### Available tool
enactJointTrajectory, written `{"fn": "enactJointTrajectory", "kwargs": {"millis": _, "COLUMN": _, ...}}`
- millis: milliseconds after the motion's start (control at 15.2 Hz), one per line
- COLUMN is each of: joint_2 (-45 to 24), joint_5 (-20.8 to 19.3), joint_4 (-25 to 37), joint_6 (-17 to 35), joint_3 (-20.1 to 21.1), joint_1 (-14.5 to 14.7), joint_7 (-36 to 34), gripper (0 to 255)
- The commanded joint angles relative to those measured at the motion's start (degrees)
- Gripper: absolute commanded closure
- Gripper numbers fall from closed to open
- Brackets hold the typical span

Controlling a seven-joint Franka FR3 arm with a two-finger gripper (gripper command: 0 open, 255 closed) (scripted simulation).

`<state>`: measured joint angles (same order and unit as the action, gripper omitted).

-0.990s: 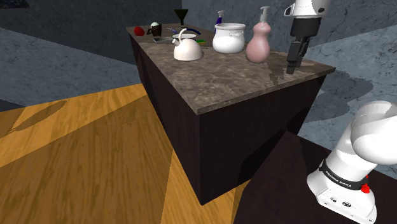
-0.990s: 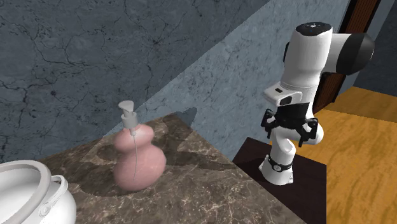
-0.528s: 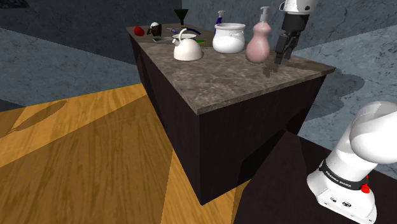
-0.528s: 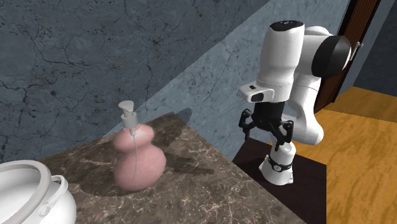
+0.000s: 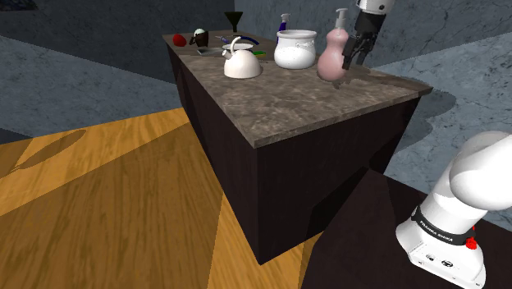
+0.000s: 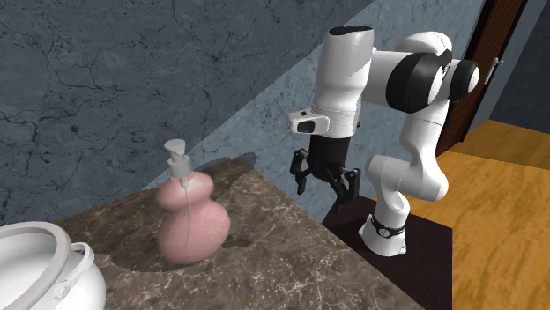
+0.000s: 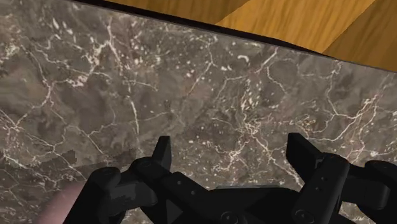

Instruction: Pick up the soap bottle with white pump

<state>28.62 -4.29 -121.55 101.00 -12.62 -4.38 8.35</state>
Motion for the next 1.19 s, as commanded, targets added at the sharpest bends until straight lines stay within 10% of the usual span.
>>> {"fn": "enactJointTrajectory", "kwargs": {"millis": 0, "joint_2": -2.6, "joint_5": 0.0, "joint_4": 2.5, "joint_6": 1.9, "joint_3": -1.4, "joint_1": -0.5, "joint_7": 0.6, "gripper": 0}}
{"fn": "enactJointTrajectory", "kwargs": {"millis": 1122, "joint_2": -26.2, "joint_5": 10.1, "joint_4": 28.9, "joint_6": 11.4, "joint_3": -13.2, "joint_1": -4.7, "joint_7": 7.7, "gripper": 0}}
